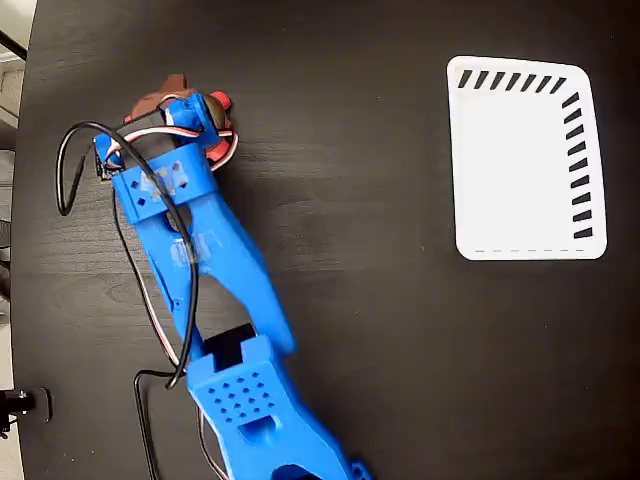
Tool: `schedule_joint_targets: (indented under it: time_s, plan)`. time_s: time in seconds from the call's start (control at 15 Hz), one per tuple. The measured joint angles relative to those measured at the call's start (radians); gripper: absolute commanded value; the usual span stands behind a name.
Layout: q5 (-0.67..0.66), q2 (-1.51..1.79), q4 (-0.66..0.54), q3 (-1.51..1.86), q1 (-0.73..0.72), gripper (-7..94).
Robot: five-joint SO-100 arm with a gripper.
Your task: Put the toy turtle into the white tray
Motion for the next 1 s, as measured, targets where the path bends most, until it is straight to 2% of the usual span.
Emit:
schedule_joint_targets:
  time_s: [0.27,0.67,1.0]
  plan:
    - [0.0,0.0,0.005,0.0,0.002,51]
    - [-0.009,-0.011,0.049,-0.005,0.002,49]
    - [-0.015,-0.011,0.038,-0.008,0.003,37]
